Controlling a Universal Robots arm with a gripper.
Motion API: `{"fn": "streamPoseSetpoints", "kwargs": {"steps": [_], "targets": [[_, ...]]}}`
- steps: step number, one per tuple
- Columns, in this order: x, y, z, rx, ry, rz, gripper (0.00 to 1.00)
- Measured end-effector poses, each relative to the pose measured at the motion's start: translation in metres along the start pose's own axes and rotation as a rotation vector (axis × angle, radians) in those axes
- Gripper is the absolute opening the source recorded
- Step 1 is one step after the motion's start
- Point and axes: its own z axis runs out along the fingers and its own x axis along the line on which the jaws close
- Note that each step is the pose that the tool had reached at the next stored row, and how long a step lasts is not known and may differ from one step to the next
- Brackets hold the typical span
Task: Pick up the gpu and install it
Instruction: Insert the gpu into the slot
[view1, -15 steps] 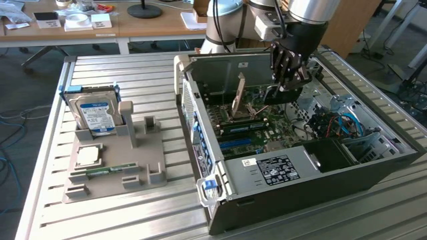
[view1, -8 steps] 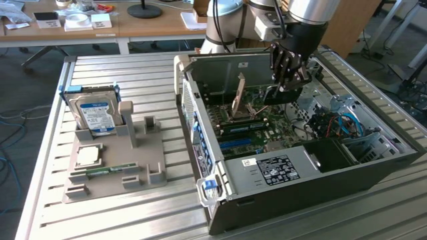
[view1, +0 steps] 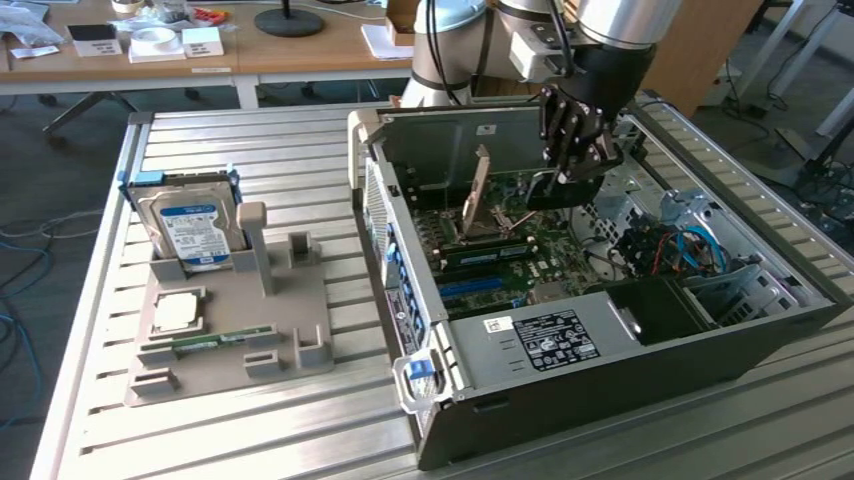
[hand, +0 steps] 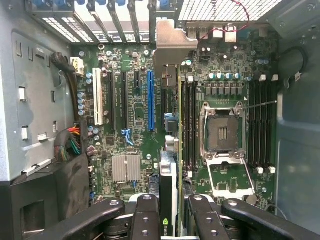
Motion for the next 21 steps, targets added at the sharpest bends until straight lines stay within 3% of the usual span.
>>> {"fn": "streamPoseSetpoints", "kwargs": {"steps": [12,21], "targets": [[0.001,0.0002,0.0026,0.0000,0.0000,0.000,0.27],[0.002,0.0064,0.0108,0.0003,0.0001,0.000,0.27]]}}
